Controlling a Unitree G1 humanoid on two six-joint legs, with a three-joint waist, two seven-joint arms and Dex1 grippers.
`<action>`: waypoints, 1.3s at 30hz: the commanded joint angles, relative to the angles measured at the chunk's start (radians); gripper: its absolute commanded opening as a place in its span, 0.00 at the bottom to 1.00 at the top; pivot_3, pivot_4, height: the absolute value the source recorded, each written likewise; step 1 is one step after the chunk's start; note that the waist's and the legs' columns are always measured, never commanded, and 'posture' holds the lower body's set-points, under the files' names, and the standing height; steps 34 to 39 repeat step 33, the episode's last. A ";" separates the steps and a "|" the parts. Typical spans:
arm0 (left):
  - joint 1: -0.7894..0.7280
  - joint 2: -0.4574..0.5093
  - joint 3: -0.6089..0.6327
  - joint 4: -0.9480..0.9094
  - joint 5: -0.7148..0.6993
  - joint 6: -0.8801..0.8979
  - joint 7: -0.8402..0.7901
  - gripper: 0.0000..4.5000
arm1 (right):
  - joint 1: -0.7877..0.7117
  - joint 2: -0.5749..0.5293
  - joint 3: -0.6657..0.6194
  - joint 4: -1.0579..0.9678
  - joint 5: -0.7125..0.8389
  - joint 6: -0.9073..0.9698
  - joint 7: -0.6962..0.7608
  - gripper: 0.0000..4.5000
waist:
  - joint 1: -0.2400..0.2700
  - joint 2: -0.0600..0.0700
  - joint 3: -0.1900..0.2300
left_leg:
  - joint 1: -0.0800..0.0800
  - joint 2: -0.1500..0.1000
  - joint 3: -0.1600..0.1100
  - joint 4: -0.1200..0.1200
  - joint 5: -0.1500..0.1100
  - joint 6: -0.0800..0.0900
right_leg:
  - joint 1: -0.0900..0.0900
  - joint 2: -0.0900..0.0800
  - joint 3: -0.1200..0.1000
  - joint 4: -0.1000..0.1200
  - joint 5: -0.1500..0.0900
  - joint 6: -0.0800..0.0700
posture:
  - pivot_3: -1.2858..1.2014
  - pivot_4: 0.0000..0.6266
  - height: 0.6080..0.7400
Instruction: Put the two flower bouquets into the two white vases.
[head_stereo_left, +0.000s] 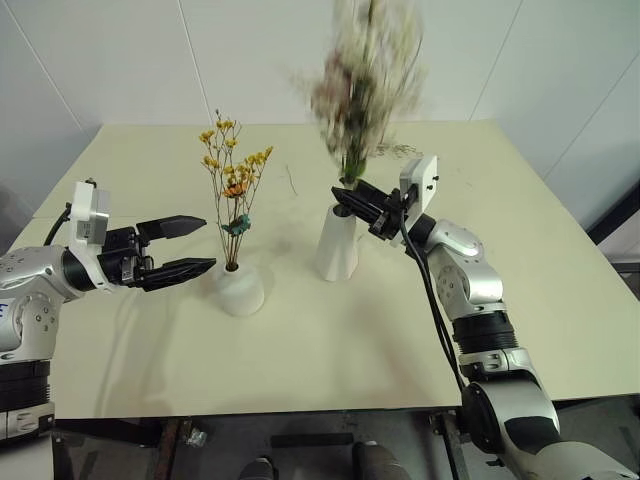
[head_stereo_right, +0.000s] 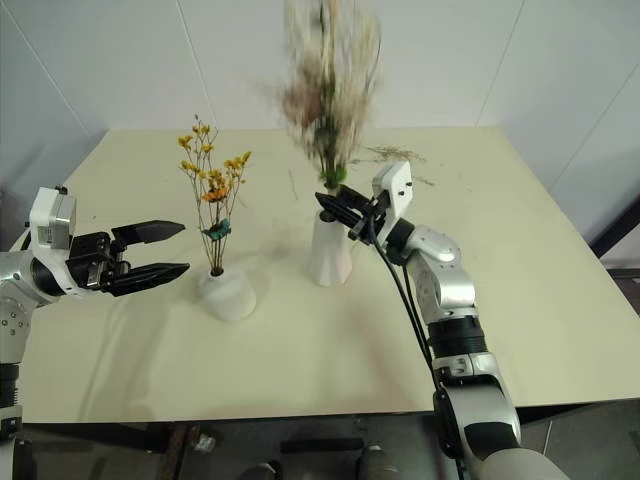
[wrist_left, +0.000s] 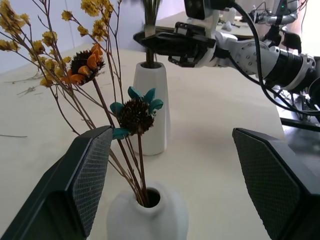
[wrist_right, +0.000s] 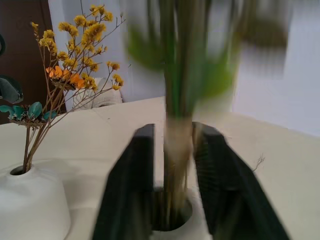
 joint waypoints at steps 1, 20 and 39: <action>0.007 0.030 0.008 0.010 0.015 -0.021 -0.013 0.90 | 0.016 -0.038 -0.008 -0.092 0.017 0.000 0.027 0.57 | 0.001 0.000 0.000 | 0.000 0.000 0.000 0.000 0.000 0.000 | 0.000 0.000 0.000 0.000 0.000 0.000 | 0.52 0.24 1.00; 0.049 0.074 0.030 0.175 0.082 -0.216 -0.119 0.90 | 0.447 -0.683 -0.221 -0.410 0.164 0.203 0.409 0.93 | 0.024 0.000 0.000 | 0.002 0.001 0.003 0.000 -0.001 0.001 | 0.002 0.000 0.000 -0.003 0.000 -0.001 | 0.52 0.24 1.00; 0.079 0.084 0.021 0.156 0.100 -0.258 -0.130 0.90 | 0.578 -0.645 -0.256 -0.431 0.156 0.107 0.368 0.93 | 0.025 0.000 0.000 | 0.002 0.000 0.003 0.001 0.000 0.001 | 0.003 0.000 0.001 -0.003 0.000 -0.001 | 0.52 0.24 1.00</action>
